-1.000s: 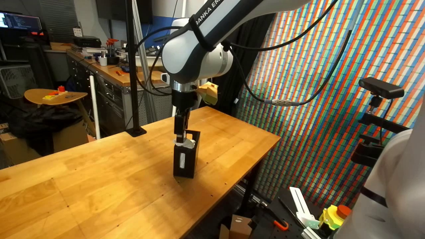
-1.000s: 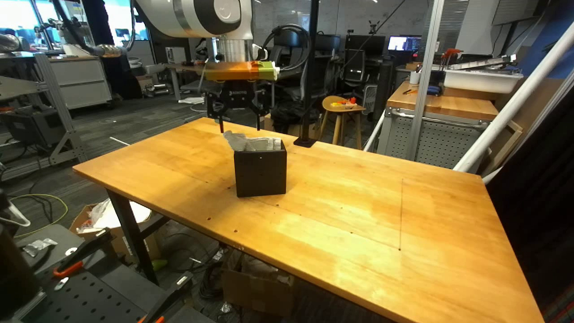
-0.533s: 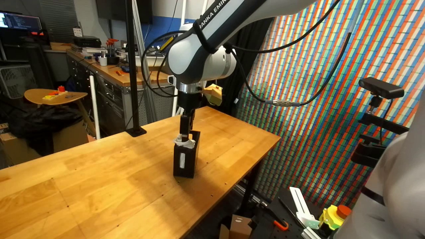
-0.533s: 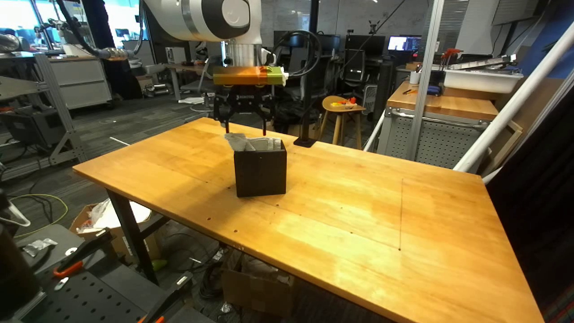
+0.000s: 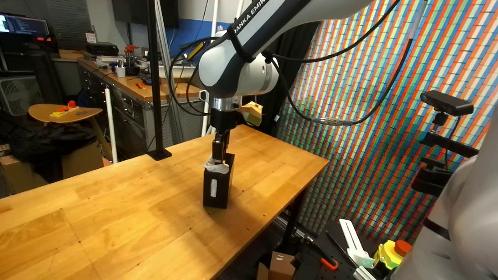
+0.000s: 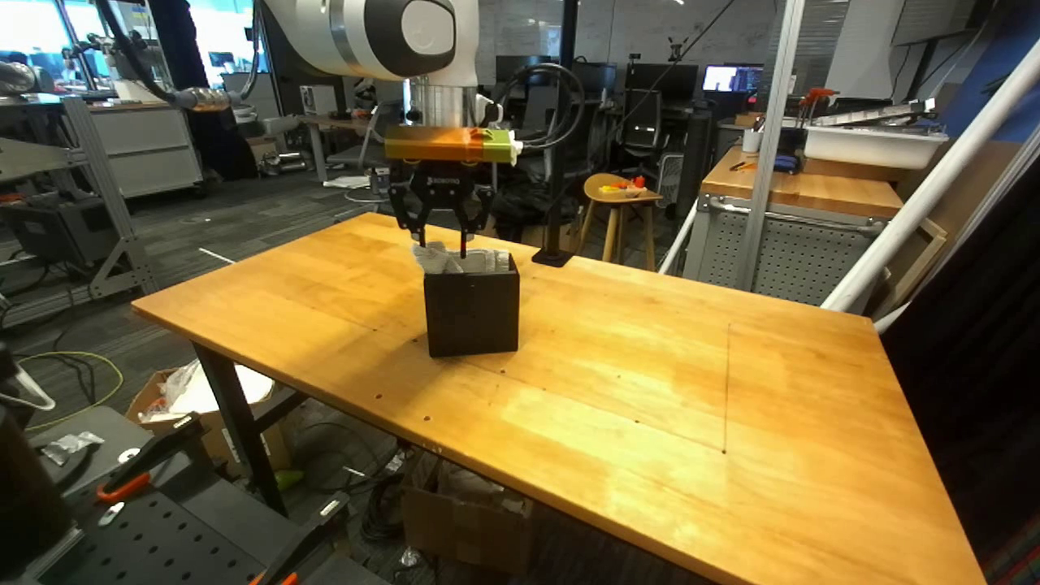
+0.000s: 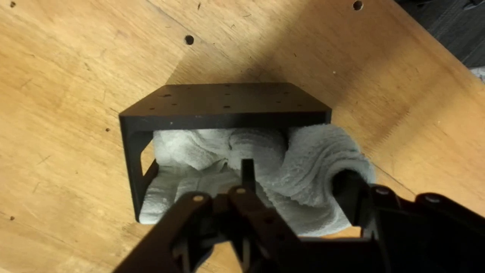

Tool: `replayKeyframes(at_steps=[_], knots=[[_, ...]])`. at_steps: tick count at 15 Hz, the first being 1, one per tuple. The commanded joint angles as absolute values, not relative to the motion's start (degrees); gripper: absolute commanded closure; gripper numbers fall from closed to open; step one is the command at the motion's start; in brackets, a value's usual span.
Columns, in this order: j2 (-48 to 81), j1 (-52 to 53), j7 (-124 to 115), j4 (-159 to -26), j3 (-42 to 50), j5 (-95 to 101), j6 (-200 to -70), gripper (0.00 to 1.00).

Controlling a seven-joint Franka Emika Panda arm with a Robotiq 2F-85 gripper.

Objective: Put the towel in the box

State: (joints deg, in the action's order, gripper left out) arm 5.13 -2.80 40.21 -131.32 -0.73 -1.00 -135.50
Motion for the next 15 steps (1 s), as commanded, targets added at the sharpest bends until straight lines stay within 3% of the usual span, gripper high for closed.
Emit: replayKeyframes(at_steps=[1, 4, 7, 15], knots=[[4.61, -3.08, 41.96, -131.94, -0.58, -2.81, -136.14, 0.75], [4.49, -3.08, 41.86, -132.23, -0.57, -2.93, -136.08, 0.97], [4.48, -3.07, 41.67, -132.25, -0.56, -2.84, -136.11, 1.0], [5.77, -3.03, 42.0, -130.88, -0.71, -3.68, -136.81, 0.97]])
